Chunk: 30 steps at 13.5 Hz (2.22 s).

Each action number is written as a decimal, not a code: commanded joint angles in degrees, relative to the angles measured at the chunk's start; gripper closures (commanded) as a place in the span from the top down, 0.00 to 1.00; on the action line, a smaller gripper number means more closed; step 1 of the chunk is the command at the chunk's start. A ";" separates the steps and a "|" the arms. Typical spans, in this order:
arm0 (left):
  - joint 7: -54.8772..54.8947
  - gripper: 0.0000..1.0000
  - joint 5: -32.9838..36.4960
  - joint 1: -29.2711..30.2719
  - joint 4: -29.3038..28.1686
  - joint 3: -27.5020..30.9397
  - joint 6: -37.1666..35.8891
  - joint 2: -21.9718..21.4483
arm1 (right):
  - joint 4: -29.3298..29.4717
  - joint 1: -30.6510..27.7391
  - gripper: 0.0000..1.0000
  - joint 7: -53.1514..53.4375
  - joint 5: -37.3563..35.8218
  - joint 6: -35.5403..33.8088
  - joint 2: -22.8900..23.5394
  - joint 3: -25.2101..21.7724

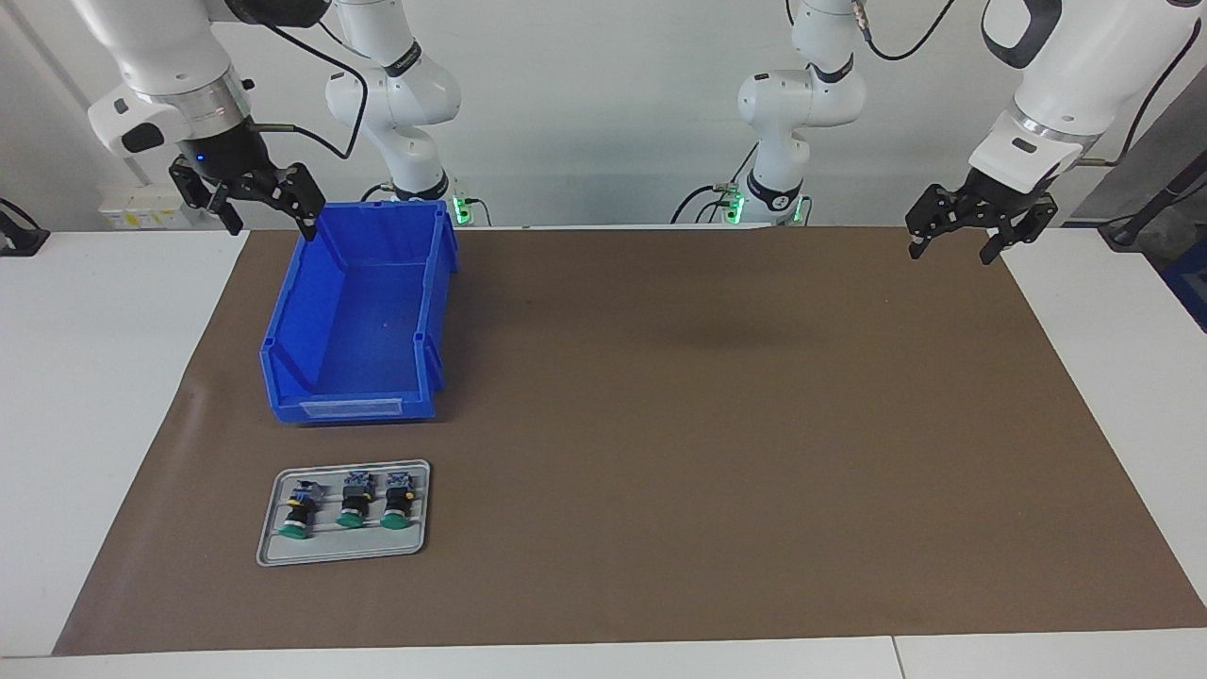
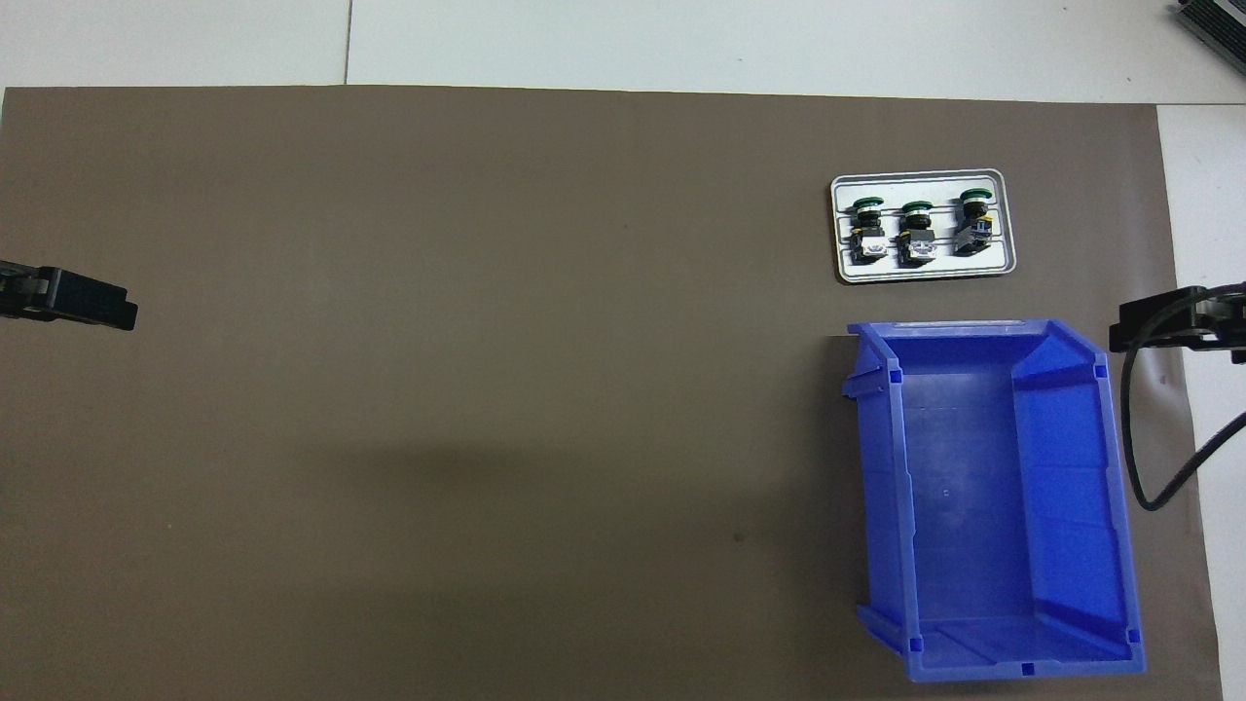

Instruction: Place and press button with both arms

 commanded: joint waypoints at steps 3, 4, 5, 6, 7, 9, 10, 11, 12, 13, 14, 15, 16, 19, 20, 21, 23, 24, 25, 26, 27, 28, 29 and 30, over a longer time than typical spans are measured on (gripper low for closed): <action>-0.44 1.00 -0.35 0.56 -1.82 -0.34 0.47 -1.57 | 2.20 -2.03 1.00 -0.20 0.03 8.08 4.91 -0.30; -0.44 1.00 -0.35 0.56 -1.82 -0.43 0.47 -1.49 | 1.96 -1.95 1.00 -0.55 0.12 12.62 6.77 -0.30; -0.53 1.00 -0.35 0.56 -1.82 -0.34 0.47 -1.57 | 2.48 -2.03 1.00 -0.64 0.21 15.19 9.31 -0.21; -0.44 1.00 -0.35 0.56 -1.82 -0.34 0.47 -1.57 | 3.01 -2.12 1.00 -0.64 0.30 16.96 12.73 -0.12; -0.44 1.00 -0.35 0.56 -1.82 -0.43 0.56 -1.57 | 3.97 -2.12 1.00 -0.82 0.64 21.15 15.81 -0.12; -0.53 1.00 -0.35 0.56 -1.82 -0.34 0.47 -1.57 | 5.72 -2.12 1.00 -3.00 0.56 27.75 23.27 -0.03; -0.53 1.00 -0.35 0.56 -1.82 -0.43 0.47 -1.57 | 7.22 -2.21 1.00 -3.97 0.91 30.83 26.79 -0.03; -0.53 1.00 -0.35 0.56 -1.82 -0.34 0.47 -1.57 | 8.01 -2.38 1.00 -3.98 1.35 33.73 29.79 0.14; -0.44 1.00 -0.35 0.56 -1.82 -0.43 0.47 -1.57 | 8.02 -1.86 1.00 -3.98 2.74 36.98 31.82 0.23; -0.53 1.00 -0.35 0.56 -1.82 -0.43 0.47 -1.57 | 7.76 -1.25 1.00 -3.98 3.45 38.49 33.49 0.23; -0.53 1.00 -0.35 0.56 -1.82 -0.43 0.47 -1.57 | 7.76 -1.16 1.00 -4.07 3.55 39.90 35.42 0.32; -0.53 1.00 -0.35 0.56 -1.82 -0.34 0.47 -1.57 | 6.89 -1.16 1.00 -4.16 3.64 42.09 36.57 1.01; -0.53 1.00 -0.35 0.56 -1.82 -0.43 0.47 -1.57 | 5.84 -1.07 1.00 -4.07 3.55 43.76 37.19 1.80; -0.44 1.00 -0.35 0.56 -1.82 -0.43 0.47 -1.57 | 0.92 0.25 1.00 -5.12 3.55 48.78 37.11 1.90; -0.53 1.00 -0.35 0.56 -1.82 -0.43 0.47 -1.57 | 0.38 0.25 1.00 -5.21 3.55 48.88 36.94 1.90; -0.44 1.00 -0.35 0.56 -1.82 -0.34 0.47 -1.57 | -0.15 0.25 1.00 -5.39 3.55 48.79 36.67 1.90; -0.53 1.00 -0.35 0.56 -1.82 -0.34 0.47 -1.57 | -0.07 -0.19 1.00 -6.52 3.55 48.79 36.67 1.90; -0.53 1.00 -0.35 0.56 -1.82 -0.43 0.47 -1.57 | 0.02 -0.28 1.00 -6.97 3.55 48.62 36.50 1.90; -0.53 1.00 -0.35 0.56 -1.82 -0.43 0.47 -1.57 | -0.06 -0.45 1.00 -7.06 3.55 48.35 36.41 1.90; -0.53 1.00 -0.35 0.56 -1.82 -0.43 0.47 -1.57 | -0.32 -0.45 1.00 -7.06 3.64 48.26 36.32 1.81; -0.53 1.00 -0.35 0.56 -1.82 -0.43 0.47 -1.57 | -0.33 -0.54 0.99 -7.06 3.64 48.18 36.32 1.90; -0.44 1.00 -0.35 0.56 -1.82 -0.34 0.47 -1.57 | -0.59 -0.54 0.91 -7.06 3.64 48.17 36.23 1.81; -0.53 1.00 -0.35 0.56 -1.82 -0.34 0.47 -1.57 | -1.20 -0.54 0.85 -7.15 3.64 48.44 36.06 1.90; -0.44 1.00 -0.35 0.56 -1.82 -0.43 0.47 -1.57 | -1.81 -0.54 0.79 -7.06 3.64 48.79 35.88 1.81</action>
